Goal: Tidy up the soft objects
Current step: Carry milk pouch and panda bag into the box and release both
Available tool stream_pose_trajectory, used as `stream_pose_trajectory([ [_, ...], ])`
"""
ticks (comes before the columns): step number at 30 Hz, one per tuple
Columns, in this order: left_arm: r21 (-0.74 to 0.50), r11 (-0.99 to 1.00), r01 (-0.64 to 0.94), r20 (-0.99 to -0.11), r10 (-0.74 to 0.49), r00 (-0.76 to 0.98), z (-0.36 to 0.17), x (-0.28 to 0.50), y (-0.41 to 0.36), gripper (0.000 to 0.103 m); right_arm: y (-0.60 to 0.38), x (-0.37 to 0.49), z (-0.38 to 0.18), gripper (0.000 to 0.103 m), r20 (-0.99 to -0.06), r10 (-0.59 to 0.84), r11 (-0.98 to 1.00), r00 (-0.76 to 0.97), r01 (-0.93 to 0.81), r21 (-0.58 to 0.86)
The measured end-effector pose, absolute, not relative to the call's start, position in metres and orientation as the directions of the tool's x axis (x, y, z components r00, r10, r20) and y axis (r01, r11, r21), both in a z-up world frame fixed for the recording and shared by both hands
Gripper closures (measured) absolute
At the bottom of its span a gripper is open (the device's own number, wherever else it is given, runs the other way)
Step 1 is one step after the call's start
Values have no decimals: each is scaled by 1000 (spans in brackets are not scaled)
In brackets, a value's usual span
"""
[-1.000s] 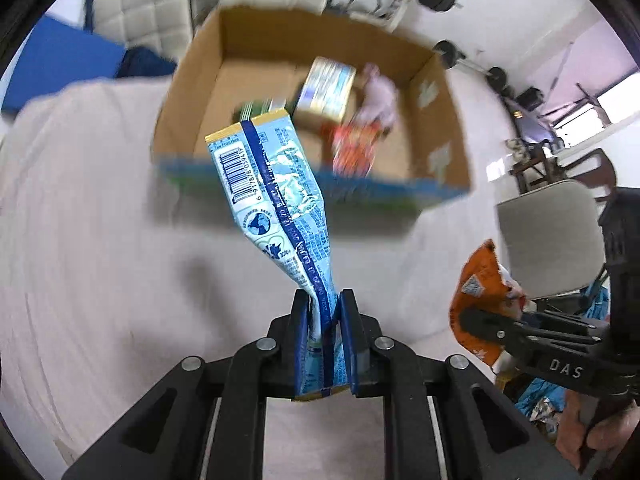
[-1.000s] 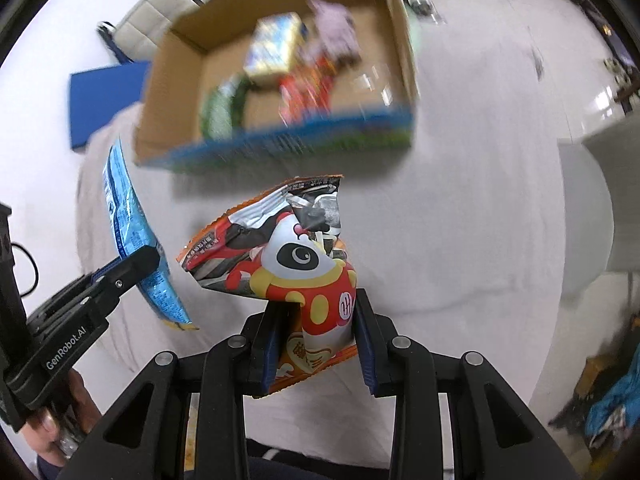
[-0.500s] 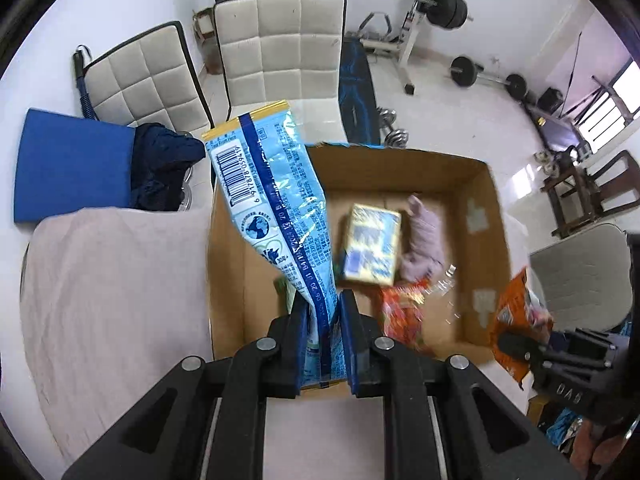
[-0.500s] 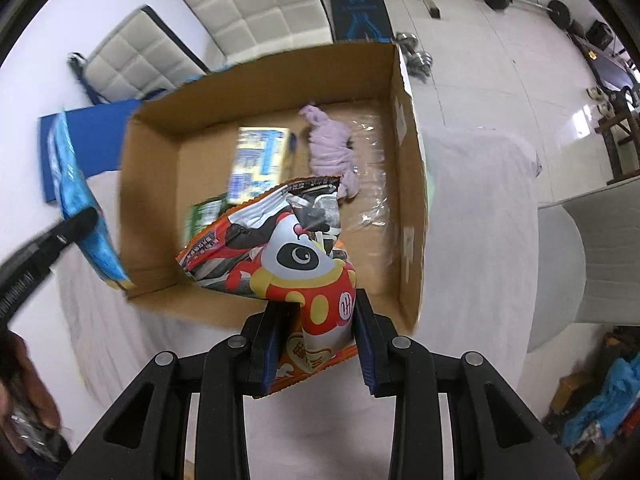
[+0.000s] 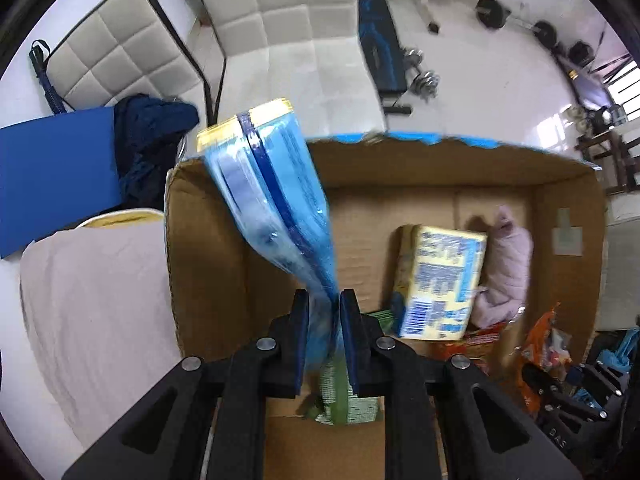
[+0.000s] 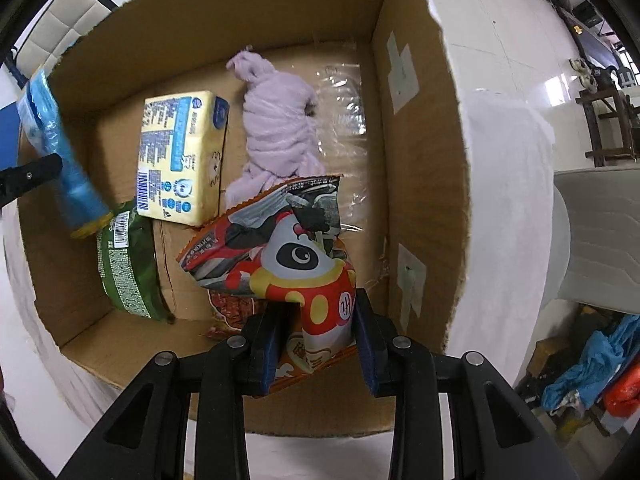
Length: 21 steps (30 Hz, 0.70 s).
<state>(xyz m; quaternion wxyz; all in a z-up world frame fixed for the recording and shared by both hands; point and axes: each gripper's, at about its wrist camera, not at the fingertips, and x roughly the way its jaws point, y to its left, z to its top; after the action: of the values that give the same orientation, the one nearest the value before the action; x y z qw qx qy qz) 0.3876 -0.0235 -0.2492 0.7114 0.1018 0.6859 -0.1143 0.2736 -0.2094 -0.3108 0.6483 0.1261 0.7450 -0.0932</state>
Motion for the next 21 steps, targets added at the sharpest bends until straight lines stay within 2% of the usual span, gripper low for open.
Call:
stream_pose_trajectory([
  [2,-24,959,283,-1000,-25,-1,-255,392,-19,84,-207,276,-312,66,-989,59,954,-132,300,17],
  [4,-32,967,253,-999,-28,-18,-257,395,-13,80,-203,278,-313,57,-990,44,956,-133,295,3],
  [8,-33,973,227,-999,-33,0,-250,395,-4,76,-196,280,-306,54,-993,45,959,-113,284,11],
  [10,-39,973,228,-999,-43,11,-246,391,-2,66,-191,281,-302,51,-994,50,960,-100,280,20],
  [15,-63,975,212,-996,-76,56,-229,372,8,50,-177,283,-289,48,-996,48,964,-75,263,27],
  [17,-75,975,207,-993,-92,75,-222,363,11,42,-174,281,-285,37,-997,53,965,-61,260,36],
  [19,-80,976,202,-989,-103,106,-213,353,13,25,-171,280,-282,27,-997,55,965,-49,258,41],
  [21,-67,977,203,-986,-96,133,-205,341,15,16,-170,278,-278,22,-998,49,966,-42,255,37],
])
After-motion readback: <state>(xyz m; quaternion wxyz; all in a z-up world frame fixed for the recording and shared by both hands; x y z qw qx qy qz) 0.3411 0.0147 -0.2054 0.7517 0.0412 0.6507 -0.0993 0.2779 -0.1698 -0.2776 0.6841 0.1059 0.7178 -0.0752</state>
